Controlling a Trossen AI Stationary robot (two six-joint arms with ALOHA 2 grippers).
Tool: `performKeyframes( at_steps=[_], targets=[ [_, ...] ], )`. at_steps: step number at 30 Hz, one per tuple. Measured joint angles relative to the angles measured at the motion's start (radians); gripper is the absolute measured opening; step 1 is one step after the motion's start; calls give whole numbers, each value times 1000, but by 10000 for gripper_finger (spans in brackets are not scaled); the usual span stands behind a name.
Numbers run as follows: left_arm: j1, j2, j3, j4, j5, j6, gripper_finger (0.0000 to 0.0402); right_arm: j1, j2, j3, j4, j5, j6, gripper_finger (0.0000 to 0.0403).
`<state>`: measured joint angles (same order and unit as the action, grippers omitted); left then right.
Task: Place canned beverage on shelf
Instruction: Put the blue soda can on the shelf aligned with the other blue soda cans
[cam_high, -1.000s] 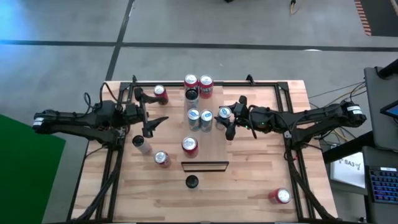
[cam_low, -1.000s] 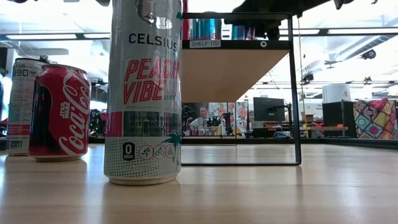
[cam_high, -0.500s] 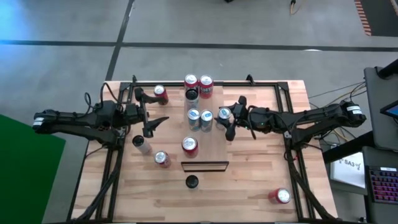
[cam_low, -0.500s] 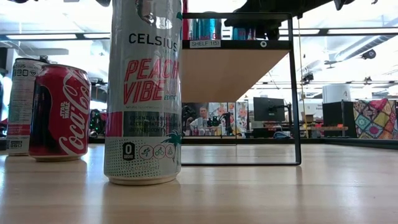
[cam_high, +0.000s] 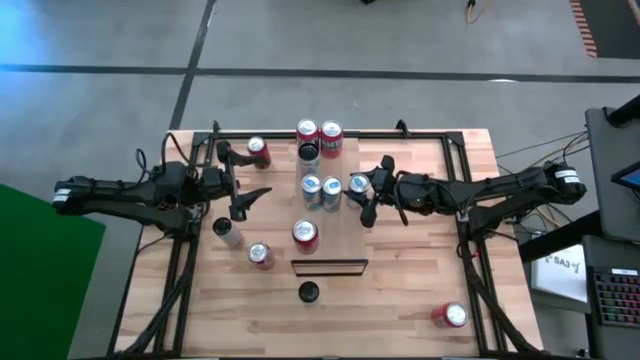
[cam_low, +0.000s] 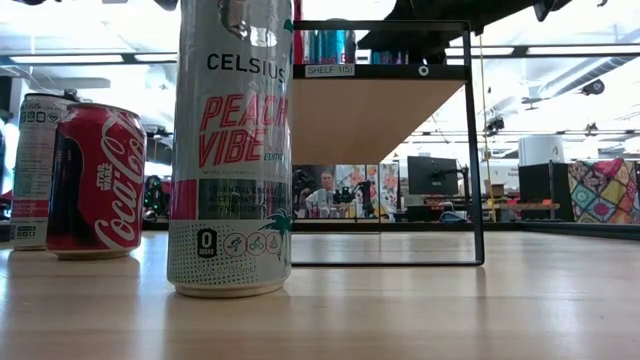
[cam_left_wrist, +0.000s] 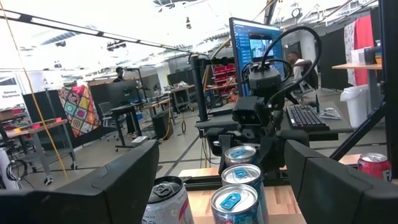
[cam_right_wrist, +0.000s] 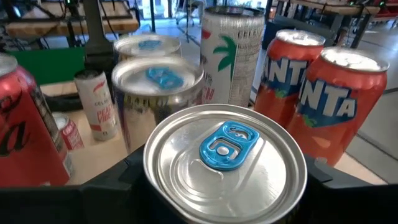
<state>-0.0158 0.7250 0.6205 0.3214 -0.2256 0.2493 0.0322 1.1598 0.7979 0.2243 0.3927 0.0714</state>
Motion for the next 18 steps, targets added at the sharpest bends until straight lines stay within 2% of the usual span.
performKeyframes(
  at_steps=[18],
  targets=[
    [0, 10, 0, -5, 0, 4, 315, 0, 22, 1, 17, 1, -4, 215]
  ],
)
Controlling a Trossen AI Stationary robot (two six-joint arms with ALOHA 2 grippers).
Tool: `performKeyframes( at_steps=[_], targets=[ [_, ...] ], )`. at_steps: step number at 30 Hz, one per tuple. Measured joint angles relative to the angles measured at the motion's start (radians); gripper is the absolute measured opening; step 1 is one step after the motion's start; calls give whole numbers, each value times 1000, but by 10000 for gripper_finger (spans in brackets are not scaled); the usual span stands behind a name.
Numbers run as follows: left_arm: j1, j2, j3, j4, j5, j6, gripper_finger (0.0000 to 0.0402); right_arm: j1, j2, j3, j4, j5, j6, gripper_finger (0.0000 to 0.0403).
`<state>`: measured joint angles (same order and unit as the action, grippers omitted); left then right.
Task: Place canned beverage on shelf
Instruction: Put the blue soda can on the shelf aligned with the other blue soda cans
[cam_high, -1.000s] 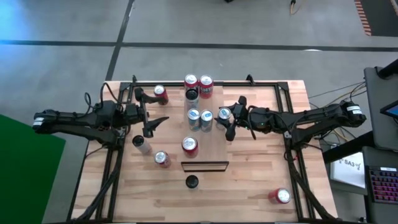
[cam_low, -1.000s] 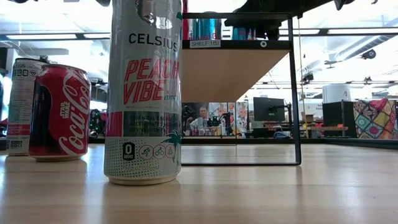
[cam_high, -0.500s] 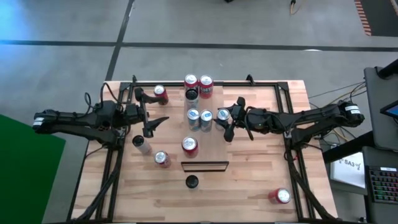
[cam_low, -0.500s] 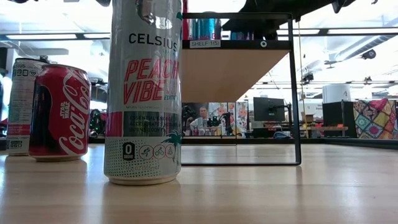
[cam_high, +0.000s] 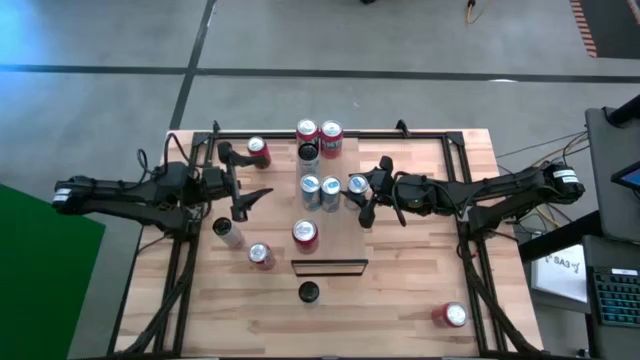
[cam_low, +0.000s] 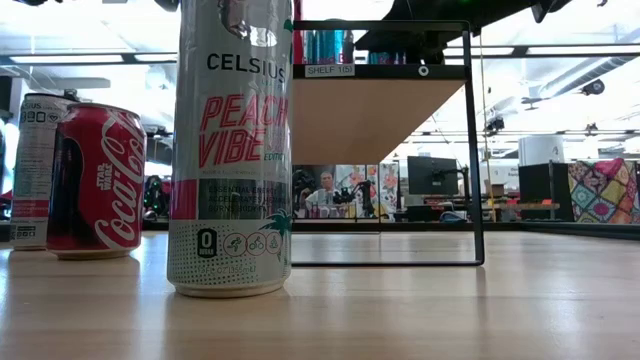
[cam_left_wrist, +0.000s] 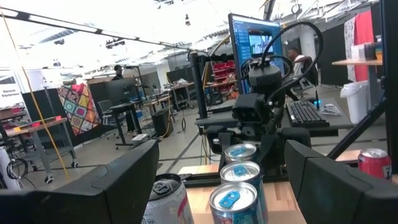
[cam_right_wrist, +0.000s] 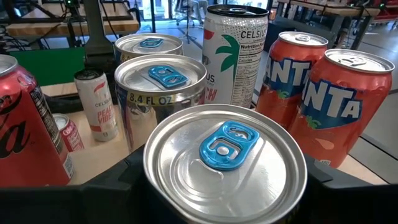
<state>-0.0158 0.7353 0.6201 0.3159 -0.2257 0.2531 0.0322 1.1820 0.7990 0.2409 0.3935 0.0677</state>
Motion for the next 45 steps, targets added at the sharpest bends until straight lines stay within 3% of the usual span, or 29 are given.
performKeyframes(
  at_steps=[3, 10, 45],
  targets=[
    [0, 1, 0, -48, 0, 0, 315, 0, 0, 0, 1, 0, 0, 221],
    [0, 52, 0, -112, 0, -24, 315, 0, 0, 0, 3, 0, -1, 279],
    [0, 68, 0, -107, 0, -27, 315, 0, -16, 0, 12, 0, 12, 281]
  ],
)
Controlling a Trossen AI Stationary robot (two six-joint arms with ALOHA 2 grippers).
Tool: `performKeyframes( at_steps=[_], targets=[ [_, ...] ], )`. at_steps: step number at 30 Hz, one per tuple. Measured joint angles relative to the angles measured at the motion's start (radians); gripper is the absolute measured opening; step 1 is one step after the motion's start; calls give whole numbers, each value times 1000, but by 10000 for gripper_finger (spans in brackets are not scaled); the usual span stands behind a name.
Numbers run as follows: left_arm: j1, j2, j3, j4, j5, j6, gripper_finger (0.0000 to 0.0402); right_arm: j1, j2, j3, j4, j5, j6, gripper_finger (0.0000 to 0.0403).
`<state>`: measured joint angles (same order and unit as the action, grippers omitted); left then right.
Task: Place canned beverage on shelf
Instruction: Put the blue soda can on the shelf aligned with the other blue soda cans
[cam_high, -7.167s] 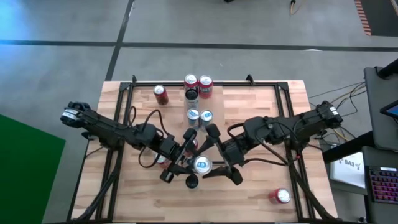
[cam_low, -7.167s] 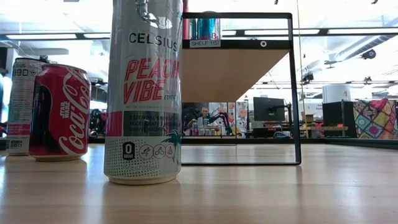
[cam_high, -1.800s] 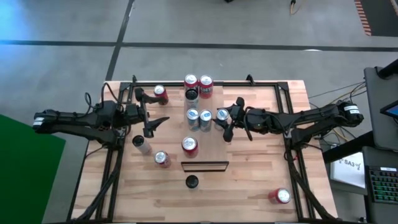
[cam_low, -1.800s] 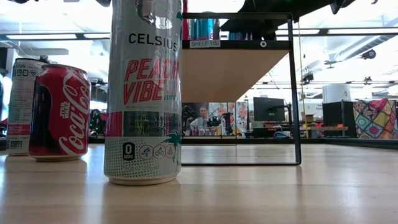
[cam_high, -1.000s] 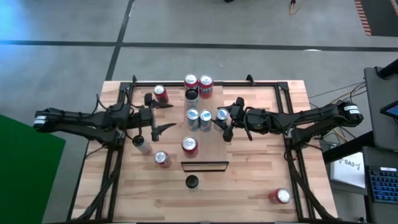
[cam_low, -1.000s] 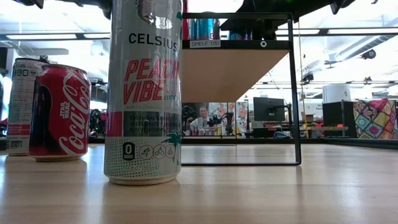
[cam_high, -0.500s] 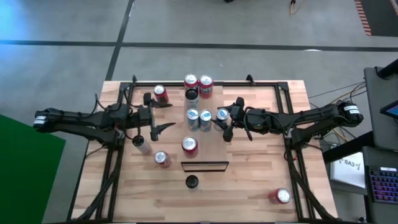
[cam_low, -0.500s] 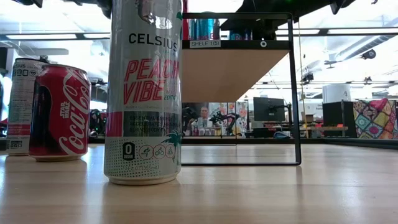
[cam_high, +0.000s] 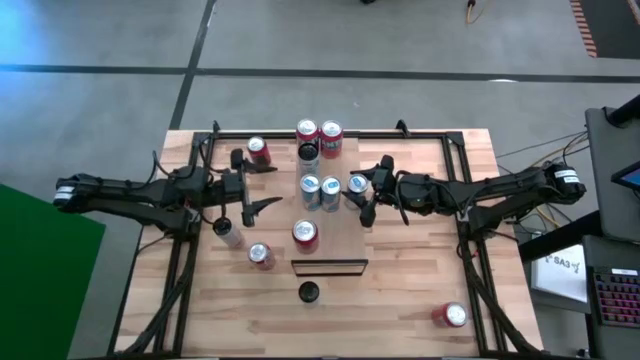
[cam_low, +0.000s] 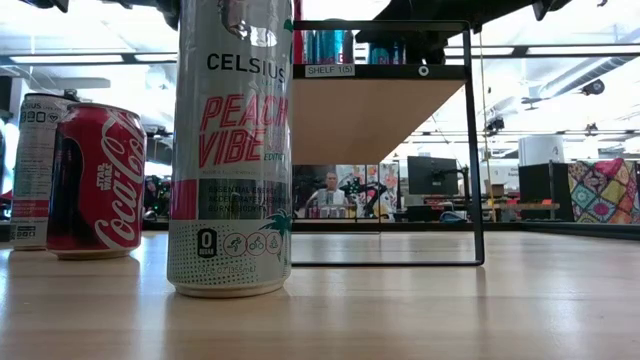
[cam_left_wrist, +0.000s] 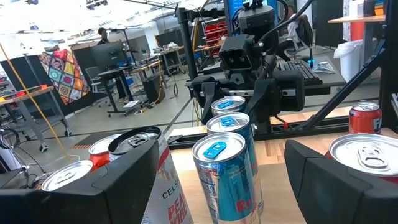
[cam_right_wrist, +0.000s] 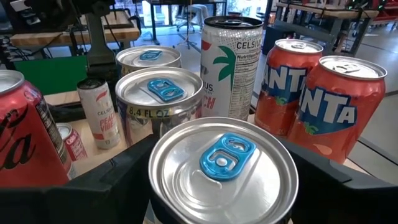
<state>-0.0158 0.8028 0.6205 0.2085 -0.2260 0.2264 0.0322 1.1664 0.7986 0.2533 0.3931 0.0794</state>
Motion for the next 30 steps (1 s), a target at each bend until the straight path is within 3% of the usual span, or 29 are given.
performKeyframes(
  at_steps=[30],
  targets=[
    [0, 0, 2, 0, 0, 0, 315, 0, -21, 0, 51, -9, -35, 281]
  ],
)
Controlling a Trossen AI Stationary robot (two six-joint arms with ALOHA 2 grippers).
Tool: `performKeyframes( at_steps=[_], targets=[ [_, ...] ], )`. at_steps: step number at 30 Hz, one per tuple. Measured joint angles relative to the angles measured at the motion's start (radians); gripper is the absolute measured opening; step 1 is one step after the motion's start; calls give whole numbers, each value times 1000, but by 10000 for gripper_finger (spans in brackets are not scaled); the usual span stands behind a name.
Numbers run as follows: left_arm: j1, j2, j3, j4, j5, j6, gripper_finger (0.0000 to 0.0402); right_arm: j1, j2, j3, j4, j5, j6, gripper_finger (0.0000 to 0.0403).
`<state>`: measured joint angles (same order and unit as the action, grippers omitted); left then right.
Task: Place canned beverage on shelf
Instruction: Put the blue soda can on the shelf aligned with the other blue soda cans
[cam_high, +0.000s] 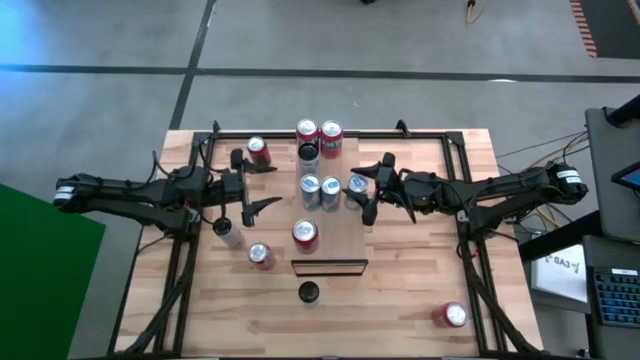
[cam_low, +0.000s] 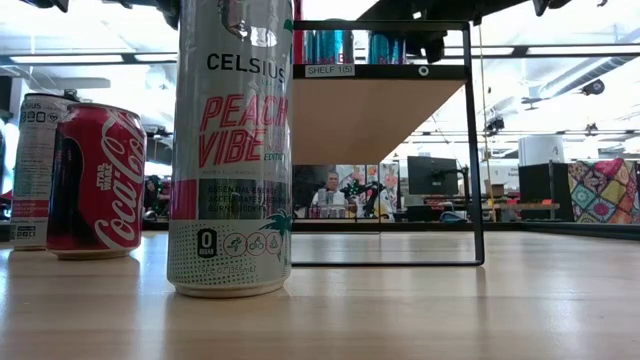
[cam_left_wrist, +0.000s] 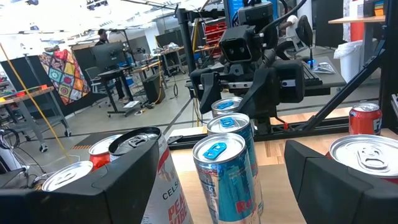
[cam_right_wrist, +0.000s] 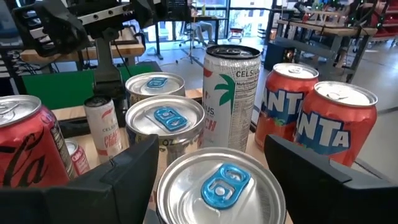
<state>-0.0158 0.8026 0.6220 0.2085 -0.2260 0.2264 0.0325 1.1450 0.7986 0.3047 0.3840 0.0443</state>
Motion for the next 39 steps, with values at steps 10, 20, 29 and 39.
performKeyframes(
  at_steps=[10, 20, 29, 39],
  targets=[
    [0, 0, 0, 0, 0, 0, 315, 0, 0, 37, 14, -51, -35, 281],
    [0, 0, 0, 0, 0, 0, 315, 0, -12, 162, -171, -51, -62, 281],
    [0, 0, 0, 1, 0, 0, 315, 0, -13, 380, -617, -45, 46, 267],
    [0, 3, 0, 8, 0, -7, 315, 0, -13, 525, -1009, -43, 186, 195]
  ],
)
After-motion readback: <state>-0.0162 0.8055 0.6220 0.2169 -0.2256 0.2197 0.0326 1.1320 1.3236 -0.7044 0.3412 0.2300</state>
